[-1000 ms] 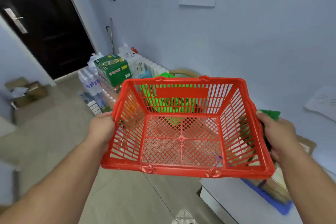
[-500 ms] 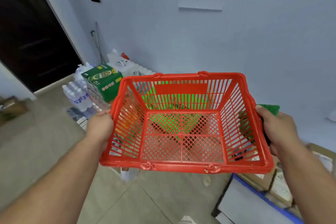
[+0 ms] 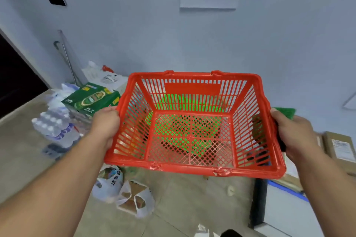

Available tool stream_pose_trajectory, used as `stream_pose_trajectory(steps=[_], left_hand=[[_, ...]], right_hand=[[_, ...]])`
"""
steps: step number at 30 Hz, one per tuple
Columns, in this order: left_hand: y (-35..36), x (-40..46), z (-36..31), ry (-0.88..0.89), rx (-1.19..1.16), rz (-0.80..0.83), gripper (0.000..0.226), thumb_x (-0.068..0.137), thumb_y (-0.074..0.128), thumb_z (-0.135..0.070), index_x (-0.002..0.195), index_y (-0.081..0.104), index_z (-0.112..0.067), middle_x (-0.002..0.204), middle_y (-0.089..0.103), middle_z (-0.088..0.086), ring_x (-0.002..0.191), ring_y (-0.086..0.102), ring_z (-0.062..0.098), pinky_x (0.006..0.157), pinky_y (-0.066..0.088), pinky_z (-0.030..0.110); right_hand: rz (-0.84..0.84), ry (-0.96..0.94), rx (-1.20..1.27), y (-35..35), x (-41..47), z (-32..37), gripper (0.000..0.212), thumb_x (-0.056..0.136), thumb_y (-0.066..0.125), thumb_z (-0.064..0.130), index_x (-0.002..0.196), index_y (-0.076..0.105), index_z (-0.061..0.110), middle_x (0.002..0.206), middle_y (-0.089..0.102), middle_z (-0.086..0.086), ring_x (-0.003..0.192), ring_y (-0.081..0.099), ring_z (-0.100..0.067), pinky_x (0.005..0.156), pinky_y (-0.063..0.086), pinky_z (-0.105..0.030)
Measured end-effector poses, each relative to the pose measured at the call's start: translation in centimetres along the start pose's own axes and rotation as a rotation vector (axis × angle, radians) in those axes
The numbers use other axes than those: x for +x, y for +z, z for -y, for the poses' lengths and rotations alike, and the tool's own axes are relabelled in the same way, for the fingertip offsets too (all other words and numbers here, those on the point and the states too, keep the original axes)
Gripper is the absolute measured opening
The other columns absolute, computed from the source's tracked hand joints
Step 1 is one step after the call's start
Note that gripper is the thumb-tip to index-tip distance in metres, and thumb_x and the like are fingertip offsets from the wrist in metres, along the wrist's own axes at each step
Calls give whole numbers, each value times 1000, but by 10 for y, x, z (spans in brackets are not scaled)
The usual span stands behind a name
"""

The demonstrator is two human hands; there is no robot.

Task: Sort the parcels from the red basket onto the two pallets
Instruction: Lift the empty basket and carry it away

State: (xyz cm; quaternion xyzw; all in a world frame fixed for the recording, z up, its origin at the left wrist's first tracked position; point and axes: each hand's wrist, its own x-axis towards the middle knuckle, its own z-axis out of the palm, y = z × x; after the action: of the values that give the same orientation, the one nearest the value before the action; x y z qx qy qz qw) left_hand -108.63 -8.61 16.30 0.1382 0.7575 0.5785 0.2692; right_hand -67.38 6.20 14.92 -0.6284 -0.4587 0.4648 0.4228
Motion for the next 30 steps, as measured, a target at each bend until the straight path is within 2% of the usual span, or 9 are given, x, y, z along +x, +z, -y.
stream_pose_trajectory(steps=[4,7,9,13,18,21,24,27,30], left_hand=[[13,53,1,-3,15,16,34,96,45,-1,95,78,-10,75,78,17,47,69,23,52,62,39],[30,93,-4,4,72,48,34,93,45,-4,95,79,-9,88,79,23,65,75,33,65,66,54],[44,116,-10,24,120,57,35,93,46,-5,103,79,-7,95,78,26,82,76,43,75,63,65],[67,160,-22,63,178,67,31,96,47,-8,104,77,-5,97,78,25,84,77,40,77,64,59],[86,194,-38,39,211,95,32,96,47,-8,100,79,-10,92,80,21,77,77,36,75,65,57],[100,208,-45,5,243,137,34,101,45,-7,94,78,-14,87,79,19,71,76,34,72,65,50],[114,223,-50,4,269,160,33,101,46,-8,92,77,-14,91,79,22,77,76,38,78,64,58],[124,238,-53,8,295,171,33,100,46,-7,93,77,-14,92,79,21,80,77,40,78,65,54],[132,263,-48,42,365,208,34,93,46,-6,94,79,-10,87,80,19,80,78,40,78,65,57]], right_hand=[[-36,-4,-22,27,11,4,35,98,75,40,91,77,5,74,74,-8,60,68,-22,65,54,-32],[-60,18,-14,47,32,3,34,99,73,39,86,74,7,67,72,-8,54,68,-24,59,51,-30],[-77,36,4,59,49,2,33,99,74,38,86,75,7,67,74,-8,47,68,-18,58,53,-29],[-92,48,7,79,81,2,33,100,73,37,84,73,8,59,72,-2,34,60,1,42,49,-21],[-72,85,-30,98,110,8,38,100,72,41,79,69,9,45,67,5,38,66,-9,57,49,-27],[-134,94,-119,109,122,7,50,92,74,55,74,71,8,63,75,-9,65,76,-31,73,65,-48],[-150,107,-169,117,129,3,54,89,72,61,76,73,8,74,77,-15,72,78,-36,80,66,-61],[-156,128,-194,127,135,4,54,91,71,60,79,75,7,75,78,-17,69,78,-36,76,67,-58],[-155,118,-235,137,141,2,45,100,69,47,85,75,5,78,77,-18,67,74,-31,70,63,-43]])
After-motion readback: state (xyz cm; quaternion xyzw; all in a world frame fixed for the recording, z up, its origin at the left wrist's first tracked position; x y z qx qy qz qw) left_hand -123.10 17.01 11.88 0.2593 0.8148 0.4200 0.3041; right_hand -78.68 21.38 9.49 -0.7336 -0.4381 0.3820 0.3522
